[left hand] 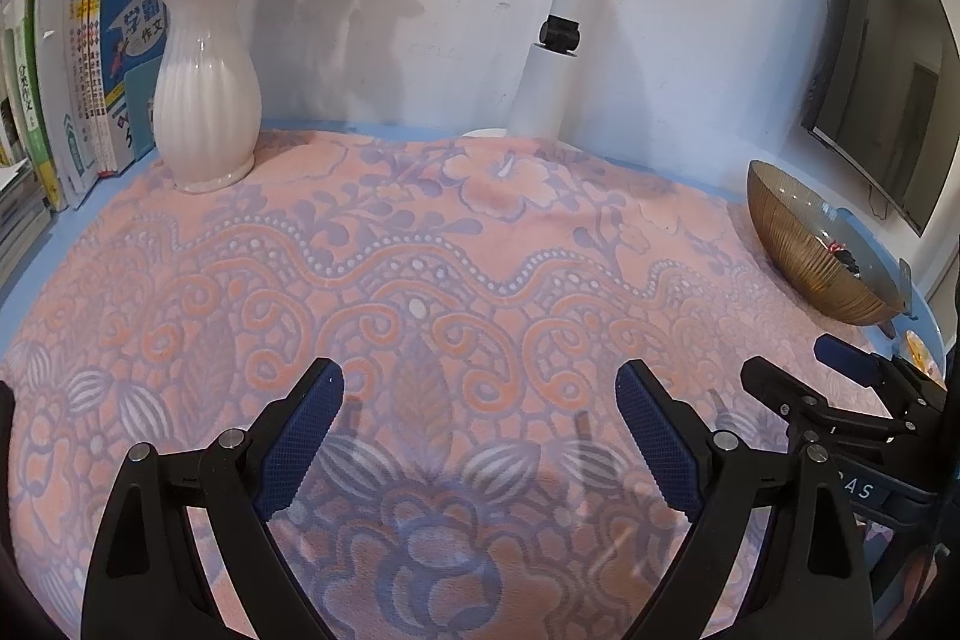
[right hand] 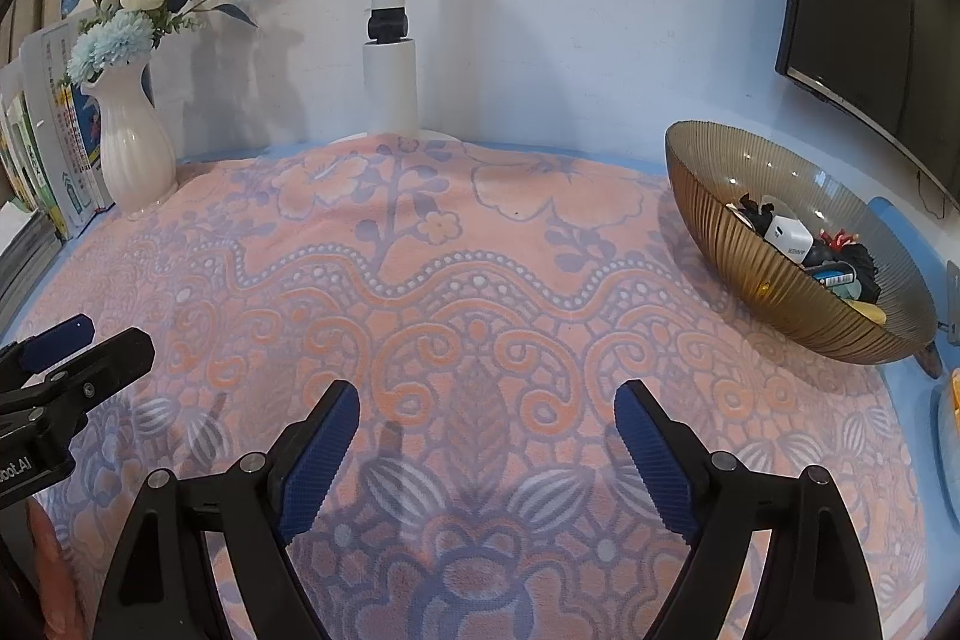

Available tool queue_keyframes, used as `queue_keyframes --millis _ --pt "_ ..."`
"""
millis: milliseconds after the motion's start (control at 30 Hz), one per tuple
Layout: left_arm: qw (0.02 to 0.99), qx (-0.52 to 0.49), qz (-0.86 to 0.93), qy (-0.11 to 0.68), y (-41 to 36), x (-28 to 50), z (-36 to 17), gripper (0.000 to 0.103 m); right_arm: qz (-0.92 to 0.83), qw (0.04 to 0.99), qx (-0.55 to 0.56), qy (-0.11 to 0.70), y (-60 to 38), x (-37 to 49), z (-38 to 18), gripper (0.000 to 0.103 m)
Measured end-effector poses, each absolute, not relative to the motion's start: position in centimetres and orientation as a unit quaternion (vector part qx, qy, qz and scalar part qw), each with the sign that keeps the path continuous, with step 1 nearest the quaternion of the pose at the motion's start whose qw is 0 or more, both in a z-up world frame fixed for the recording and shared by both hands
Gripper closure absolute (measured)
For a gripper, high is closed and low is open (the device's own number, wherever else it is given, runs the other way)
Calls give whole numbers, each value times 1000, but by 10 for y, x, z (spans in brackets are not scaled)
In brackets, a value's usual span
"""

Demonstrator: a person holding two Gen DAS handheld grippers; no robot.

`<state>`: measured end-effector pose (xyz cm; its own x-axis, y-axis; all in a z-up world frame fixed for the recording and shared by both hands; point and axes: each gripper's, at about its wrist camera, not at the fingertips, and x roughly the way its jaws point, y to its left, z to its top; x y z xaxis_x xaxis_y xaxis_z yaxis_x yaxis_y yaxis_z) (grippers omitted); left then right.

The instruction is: Organize rigid objects

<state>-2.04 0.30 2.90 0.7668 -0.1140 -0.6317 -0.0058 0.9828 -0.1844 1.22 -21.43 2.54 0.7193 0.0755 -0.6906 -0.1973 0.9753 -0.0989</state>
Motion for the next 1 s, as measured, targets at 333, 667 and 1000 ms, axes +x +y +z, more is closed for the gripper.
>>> queue_keyframes --millis 333,667,1000 --pt "938 -89 -27 335 4 -23 31 10 73 923 -78 370 -217 13 24 17" --pt "936 -86 -16 342 4 -21 30 9 73 921 -75 376 -217 14 22 17" --pt "904 -44 43 423 -2 -1 10 7 76 891 -118 431 -201 26 2 16"
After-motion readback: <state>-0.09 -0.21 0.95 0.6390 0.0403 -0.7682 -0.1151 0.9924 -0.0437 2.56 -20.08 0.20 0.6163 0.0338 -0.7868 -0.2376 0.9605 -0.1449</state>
